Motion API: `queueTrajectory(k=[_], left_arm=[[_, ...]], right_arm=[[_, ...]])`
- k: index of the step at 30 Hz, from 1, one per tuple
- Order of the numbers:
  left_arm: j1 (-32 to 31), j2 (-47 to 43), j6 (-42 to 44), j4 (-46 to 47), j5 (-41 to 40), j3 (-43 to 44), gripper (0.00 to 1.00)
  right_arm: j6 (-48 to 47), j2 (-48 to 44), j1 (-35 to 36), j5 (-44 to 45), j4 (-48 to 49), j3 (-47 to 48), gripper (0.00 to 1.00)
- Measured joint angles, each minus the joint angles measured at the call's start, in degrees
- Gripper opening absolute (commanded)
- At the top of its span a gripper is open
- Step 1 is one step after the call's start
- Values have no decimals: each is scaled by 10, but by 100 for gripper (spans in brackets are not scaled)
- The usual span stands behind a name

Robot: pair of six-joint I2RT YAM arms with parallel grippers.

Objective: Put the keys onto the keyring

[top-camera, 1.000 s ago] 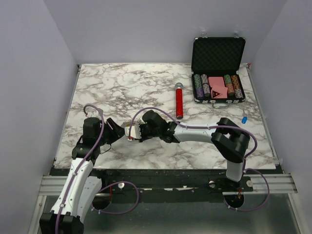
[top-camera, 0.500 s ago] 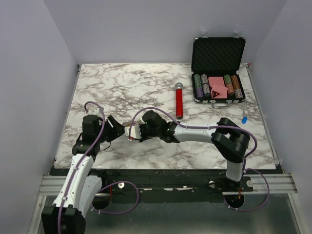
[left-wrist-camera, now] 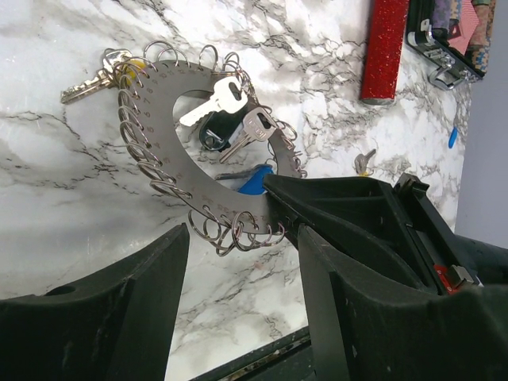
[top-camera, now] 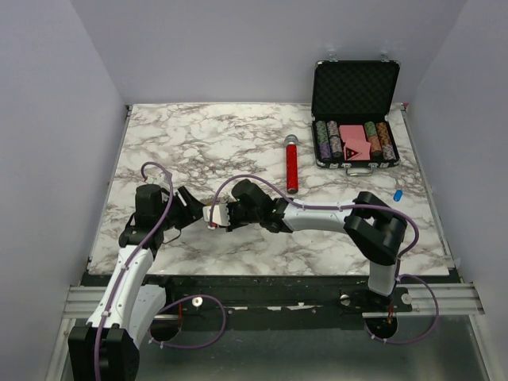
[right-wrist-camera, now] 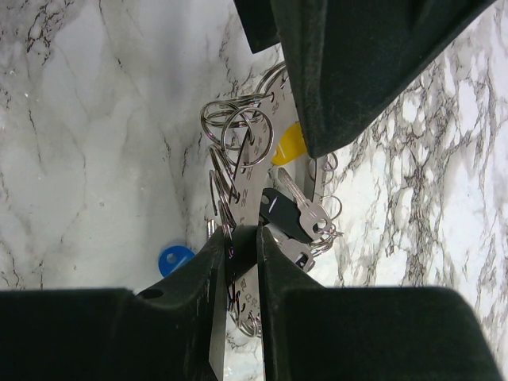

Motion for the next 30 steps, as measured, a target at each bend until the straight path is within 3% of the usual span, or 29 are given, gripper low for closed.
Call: queueTrajectory(k=[30], left_arm=[[2,7,2,20,18,3,65]], right_arm=[[0,0,0,0,0,0,21]])
